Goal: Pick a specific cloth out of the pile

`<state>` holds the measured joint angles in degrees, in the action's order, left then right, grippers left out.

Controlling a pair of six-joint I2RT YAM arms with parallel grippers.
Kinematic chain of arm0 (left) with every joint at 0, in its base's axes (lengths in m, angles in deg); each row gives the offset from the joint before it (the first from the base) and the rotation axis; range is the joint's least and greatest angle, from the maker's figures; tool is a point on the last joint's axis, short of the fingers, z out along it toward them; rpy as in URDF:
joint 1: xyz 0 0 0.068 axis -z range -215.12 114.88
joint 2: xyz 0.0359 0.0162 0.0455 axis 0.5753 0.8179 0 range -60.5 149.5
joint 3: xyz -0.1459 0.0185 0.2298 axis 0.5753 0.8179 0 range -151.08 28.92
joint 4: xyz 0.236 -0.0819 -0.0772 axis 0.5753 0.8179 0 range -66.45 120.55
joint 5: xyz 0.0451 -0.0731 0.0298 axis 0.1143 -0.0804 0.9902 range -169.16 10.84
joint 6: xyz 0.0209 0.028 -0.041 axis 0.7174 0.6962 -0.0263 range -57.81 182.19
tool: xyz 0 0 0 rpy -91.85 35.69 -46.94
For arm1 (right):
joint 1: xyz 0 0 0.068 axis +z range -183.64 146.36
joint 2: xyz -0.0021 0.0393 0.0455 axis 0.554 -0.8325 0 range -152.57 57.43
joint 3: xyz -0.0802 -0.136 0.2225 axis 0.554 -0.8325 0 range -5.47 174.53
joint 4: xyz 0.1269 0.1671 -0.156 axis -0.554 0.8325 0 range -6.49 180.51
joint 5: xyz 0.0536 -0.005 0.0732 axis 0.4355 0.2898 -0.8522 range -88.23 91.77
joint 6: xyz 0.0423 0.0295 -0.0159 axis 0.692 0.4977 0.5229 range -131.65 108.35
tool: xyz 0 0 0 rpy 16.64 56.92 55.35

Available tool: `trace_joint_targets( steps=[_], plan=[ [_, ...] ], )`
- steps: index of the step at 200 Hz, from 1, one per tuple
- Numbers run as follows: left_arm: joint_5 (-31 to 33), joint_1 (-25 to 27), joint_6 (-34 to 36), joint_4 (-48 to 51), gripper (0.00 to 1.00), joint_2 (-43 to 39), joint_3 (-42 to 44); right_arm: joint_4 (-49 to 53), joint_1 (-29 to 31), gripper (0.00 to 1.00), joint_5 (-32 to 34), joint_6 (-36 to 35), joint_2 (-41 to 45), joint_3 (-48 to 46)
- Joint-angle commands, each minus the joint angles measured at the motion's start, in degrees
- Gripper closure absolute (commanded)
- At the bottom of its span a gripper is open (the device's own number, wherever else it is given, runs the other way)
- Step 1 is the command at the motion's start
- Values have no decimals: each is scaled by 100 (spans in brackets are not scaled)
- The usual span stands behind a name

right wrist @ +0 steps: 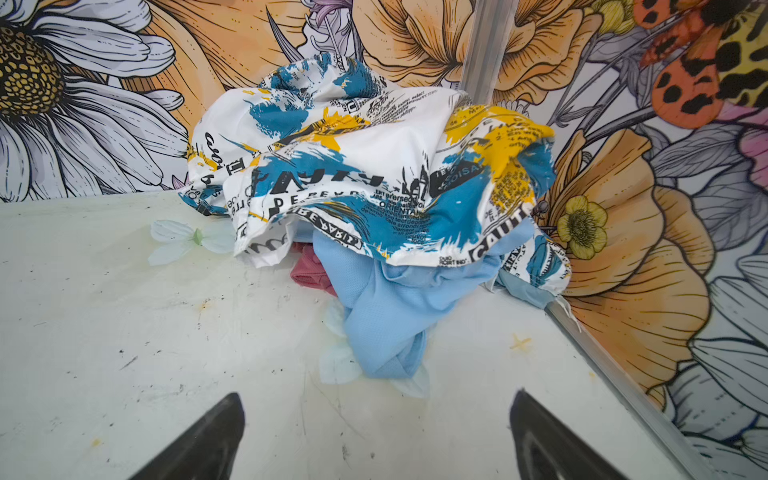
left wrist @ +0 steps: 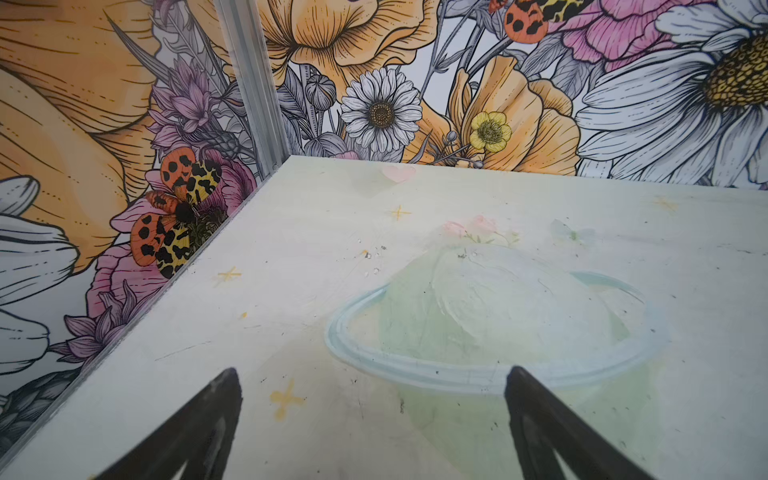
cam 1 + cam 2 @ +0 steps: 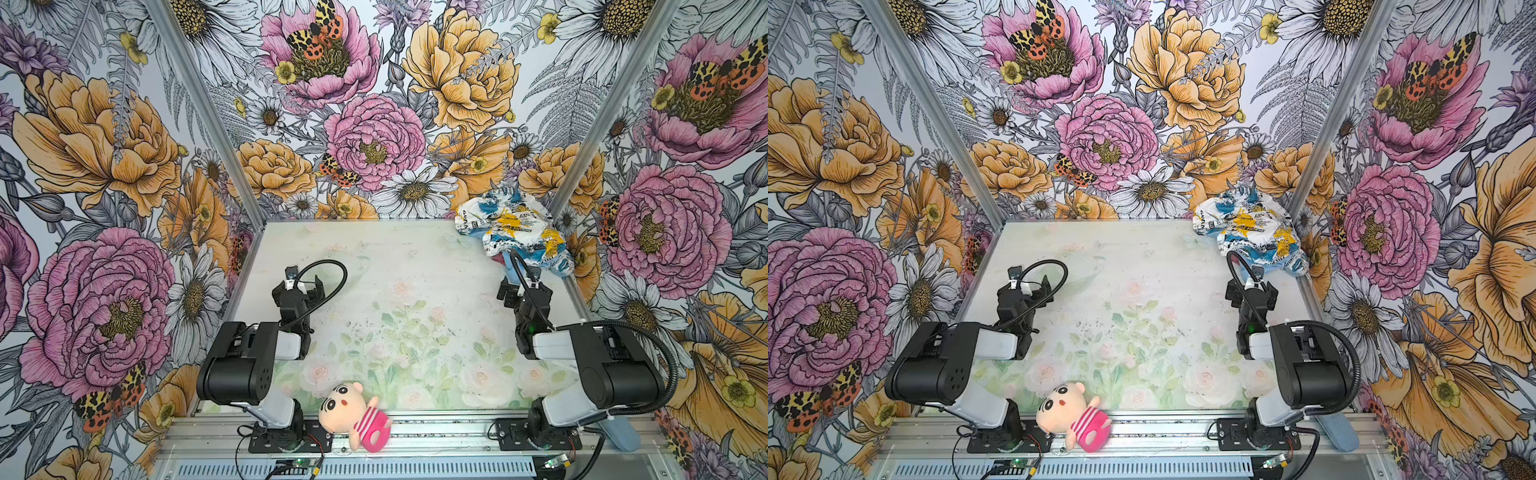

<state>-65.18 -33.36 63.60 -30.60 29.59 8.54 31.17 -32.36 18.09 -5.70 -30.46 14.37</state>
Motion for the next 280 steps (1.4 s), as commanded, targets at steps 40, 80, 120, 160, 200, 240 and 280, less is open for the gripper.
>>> trace_joint_targets(
  steps=[40,80,120,160,200,240,280],
  plan=[
    [-522,-199,-181,-14,1,-131,-70,-80,5,0,90,19,-26,117],
    [-677,-150,-58,64,1,-131,-124,-78,5,1,80,18,-28,117],
    [-677,-158,-55,69,1,-131,-124,-68,4,0,83,20,-33,124],
    [-686,-158,-60,70,1,-131,-124,-71,4,0,84,15,-30,124],
    [-536,-152,-124,-37,1,-154,-63,-183,12,0,144,18,-16,61],
    [979,838,315,2026,1,-1779,-659,-442,173,0,436,-79,1077,-638],
    [-372,1613,-121,4145,1,-2263,-2298,3440,214,4,595,857,3140,184]
  ],
)
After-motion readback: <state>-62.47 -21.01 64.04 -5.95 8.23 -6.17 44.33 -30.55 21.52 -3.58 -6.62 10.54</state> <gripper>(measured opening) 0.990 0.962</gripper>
